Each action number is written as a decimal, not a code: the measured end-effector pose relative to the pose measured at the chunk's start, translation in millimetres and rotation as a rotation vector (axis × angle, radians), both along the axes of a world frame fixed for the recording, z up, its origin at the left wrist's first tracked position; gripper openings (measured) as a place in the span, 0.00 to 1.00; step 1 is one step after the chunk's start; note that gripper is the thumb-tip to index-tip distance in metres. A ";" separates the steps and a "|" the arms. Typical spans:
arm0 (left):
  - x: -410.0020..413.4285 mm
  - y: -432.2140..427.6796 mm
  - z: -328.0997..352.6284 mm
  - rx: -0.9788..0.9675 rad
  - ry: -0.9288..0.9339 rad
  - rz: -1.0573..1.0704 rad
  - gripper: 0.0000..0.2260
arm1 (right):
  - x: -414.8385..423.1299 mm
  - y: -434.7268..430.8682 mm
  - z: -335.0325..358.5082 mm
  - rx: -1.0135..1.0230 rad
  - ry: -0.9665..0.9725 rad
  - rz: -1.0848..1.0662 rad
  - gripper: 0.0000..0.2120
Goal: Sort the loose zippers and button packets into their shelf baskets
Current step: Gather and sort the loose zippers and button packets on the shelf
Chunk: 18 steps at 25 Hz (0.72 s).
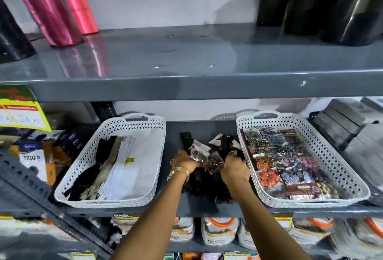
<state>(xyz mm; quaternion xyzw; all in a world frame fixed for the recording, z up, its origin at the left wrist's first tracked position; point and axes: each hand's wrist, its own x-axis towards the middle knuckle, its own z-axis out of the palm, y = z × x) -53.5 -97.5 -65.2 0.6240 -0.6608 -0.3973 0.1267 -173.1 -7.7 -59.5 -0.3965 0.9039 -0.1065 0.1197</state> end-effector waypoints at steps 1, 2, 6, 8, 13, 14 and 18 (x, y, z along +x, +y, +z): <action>0.4 -2.5 1.1 0.030 0.033 0.012 0.35 | -1.6 -0.4 3.6 -0.024 -0.058 0.000 0.20; 0.7 -3.6 4.6 0.058 0.065 0.024 0.32 | -3.8 -1.7 5.9 -0.054 -0.125 0.000 0.18; -0.4 0.8 15.5 0.069 0.182 0.032 0.16 | -10.4 -0.8 8.3 -0.144 -0.335 -0.012 0.18; -0.5 3.2 17.6 0.033 0.218 0.040 0.15 | -12.6 0.3 8.5 -0.196 -0.384 -0.020 0.18; 8.0 -0.6 28.6 0.003 0.298 0.104 0.31 | -14.6 0.3 20.2 -0.322 -0.367 0.029 0.17; 10.1 0.2 33.0 -0.009 0.338 0.134 0.31 | -15.3 -0.1 22.8 -0.345 -0.380 0.034 0.17; 20.3 6.4 54.1 -0.082 0.654 0.194 0.05 | -15.8 0.7 37.0 -0.481 -0.505 0.031 0.16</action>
